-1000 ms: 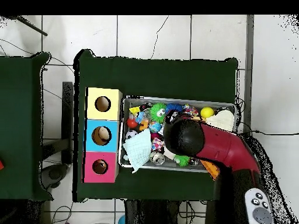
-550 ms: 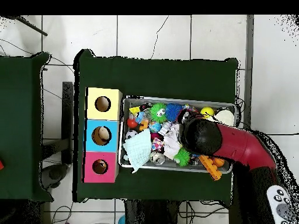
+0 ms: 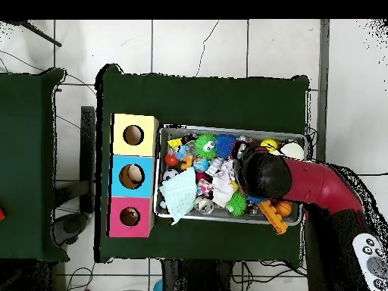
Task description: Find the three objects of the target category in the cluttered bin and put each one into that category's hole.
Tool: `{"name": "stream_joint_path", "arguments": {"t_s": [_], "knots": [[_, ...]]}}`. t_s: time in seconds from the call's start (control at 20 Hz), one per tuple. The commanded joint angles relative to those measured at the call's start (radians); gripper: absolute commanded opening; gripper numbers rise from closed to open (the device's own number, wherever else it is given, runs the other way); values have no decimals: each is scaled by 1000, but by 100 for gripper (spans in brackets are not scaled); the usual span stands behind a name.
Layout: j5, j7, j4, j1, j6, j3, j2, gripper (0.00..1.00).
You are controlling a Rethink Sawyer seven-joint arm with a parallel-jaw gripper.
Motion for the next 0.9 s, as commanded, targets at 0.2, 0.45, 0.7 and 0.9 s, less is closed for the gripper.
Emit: {"name": "stream_joint_path", "arguments": {"t_s": [0.2, 0.45, 0.7, 0.9], "knots": [[-95, -126, -28, 39, 110, 64, 35, 0], [-102, -99, -23, 50, 87, 61, 41, 0], [-100, -100, -23, 47, 80, 67, 48, 0], [-96, -107, -25, 38, 83, 74, 50, 0]]}}
